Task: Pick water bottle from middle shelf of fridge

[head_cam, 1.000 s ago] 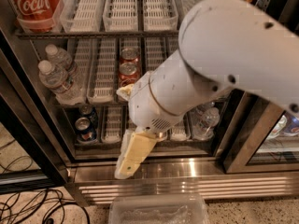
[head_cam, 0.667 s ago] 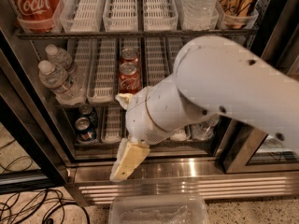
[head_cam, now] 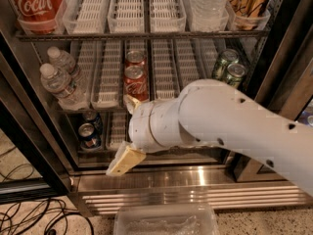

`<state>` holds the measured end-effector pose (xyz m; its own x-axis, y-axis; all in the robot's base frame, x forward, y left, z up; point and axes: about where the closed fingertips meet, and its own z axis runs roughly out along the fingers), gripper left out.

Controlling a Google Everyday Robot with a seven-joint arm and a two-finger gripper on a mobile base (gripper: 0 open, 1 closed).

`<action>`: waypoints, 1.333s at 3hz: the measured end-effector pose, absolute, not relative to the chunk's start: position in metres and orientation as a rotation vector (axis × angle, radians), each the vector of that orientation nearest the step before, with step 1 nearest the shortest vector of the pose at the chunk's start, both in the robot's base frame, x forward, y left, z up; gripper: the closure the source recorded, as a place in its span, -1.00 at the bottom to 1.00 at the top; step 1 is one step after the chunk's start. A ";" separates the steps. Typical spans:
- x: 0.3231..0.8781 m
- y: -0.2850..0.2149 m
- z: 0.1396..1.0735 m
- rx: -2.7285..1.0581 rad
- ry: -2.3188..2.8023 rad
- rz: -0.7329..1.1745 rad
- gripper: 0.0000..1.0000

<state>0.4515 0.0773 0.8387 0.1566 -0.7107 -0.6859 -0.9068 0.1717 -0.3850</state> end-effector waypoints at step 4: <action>0.488 0.100 0.840 -1.304 1.609 0.260 -1.00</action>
Offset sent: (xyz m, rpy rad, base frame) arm 0.0576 0.0132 -0.0048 0.1952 -0.0462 -0.3118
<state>0.4883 0.0996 0.8397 0.0895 -0.6113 -0.7863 -0.8277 0.3935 -0.4001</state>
